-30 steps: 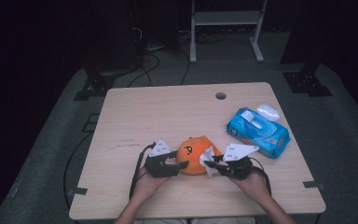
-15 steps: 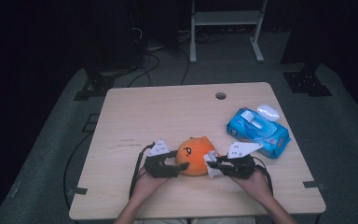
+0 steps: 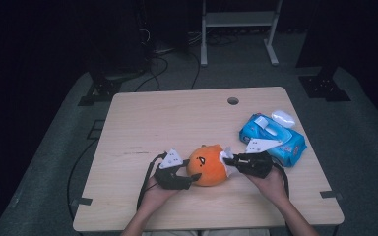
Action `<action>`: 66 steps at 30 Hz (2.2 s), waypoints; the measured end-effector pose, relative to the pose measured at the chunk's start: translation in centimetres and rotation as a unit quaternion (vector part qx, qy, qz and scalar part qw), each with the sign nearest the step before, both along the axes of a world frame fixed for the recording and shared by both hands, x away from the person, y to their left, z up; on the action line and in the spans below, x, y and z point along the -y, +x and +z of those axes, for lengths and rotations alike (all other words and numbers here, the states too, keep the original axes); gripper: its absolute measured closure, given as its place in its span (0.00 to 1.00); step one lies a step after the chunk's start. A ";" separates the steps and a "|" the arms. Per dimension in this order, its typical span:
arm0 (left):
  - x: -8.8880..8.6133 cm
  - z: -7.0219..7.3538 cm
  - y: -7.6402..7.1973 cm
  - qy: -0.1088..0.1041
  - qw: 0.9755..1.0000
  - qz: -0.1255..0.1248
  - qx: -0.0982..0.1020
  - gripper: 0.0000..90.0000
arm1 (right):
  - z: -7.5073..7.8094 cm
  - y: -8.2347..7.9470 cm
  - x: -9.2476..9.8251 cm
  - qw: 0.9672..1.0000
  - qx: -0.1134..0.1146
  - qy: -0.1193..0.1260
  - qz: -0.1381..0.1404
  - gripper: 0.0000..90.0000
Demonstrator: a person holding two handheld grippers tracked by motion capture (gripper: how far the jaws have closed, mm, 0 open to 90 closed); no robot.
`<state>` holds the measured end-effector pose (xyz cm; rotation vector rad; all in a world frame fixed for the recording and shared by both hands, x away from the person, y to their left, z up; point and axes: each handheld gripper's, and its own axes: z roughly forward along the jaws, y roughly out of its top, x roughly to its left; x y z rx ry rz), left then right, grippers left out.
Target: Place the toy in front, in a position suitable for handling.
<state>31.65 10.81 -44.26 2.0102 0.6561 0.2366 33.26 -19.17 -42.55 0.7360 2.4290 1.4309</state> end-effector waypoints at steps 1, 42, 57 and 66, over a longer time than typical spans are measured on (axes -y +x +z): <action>-0.1 -0.1 0.2 -0.011 1.000 0.003 -0.012 0.31 | 0.0 -0.3 -0.2 1.000 -0.002 -0.002 0.005 0.87; 0.6 0.6 -1.5 0.036 0.997 -0.034 0.064 0.51 | 0.3 -0.1 0.0 1.000 0.010 0.006 -0.005 0.87; 1.5 0.8 -2.2 0.054 0.993 -0.038 0.096 0.53 | 1.3 -0.3 -2.3 1.000 0.016 0.011 0.024 0.87; 1.8 0.9 -2.7 0.070 0.991 -0.039 0.109 0.53 | 2.2 0.1 -5.2 0.998 0.031 0.005 0.048 0.87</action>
